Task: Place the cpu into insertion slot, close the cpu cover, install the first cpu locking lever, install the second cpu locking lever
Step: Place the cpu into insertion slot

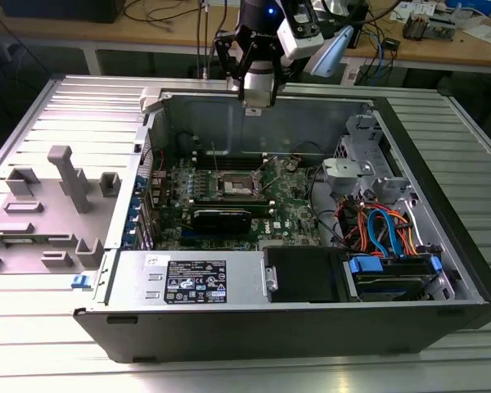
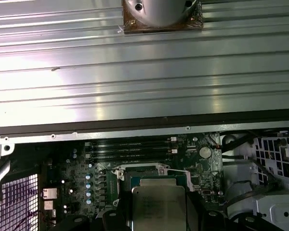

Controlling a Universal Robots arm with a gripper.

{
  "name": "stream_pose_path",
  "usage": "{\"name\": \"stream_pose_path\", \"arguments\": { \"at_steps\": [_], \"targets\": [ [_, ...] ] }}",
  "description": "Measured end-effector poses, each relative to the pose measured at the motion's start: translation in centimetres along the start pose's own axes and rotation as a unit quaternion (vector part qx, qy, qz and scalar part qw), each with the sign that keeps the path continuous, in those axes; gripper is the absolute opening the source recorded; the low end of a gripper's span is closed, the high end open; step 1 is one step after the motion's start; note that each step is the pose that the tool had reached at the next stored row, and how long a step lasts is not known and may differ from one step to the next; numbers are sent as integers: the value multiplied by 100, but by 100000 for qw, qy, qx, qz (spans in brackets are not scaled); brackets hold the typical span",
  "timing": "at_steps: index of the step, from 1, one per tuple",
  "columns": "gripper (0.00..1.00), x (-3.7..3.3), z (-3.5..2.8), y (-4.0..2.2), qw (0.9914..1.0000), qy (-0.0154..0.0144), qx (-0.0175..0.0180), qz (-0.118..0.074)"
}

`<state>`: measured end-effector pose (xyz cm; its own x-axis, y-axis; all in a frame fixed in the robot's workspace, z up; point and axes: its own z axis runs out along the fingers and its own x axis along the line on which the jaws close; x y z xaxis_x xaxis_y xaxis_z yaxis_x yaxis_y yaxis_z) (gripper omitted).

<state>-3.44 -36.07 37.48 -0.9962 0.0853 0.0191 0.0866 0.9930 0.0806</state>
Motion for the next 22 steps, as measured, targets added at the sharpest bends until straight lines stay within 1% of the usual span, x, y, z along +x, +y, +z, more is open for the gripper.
{"name": "stream_pose_path", "arguments": {
  "at_steps": [3,4,7,20,21,22],
  "targets": [
    [54,0,8,-3,99981,-162,-40,1964],
    [54,-1,9,-12,99977,-178,-49,2116],
    [54,-1,9,-23,99976,-184,-50,2178],
    [54,-2,9,-25,99976,-183,-41,2198],
    [54,-2,15,-30,99974,-194,-18,2287],
    [54,-3,22,-31,99952,-262,15,3098]
  ]
}}
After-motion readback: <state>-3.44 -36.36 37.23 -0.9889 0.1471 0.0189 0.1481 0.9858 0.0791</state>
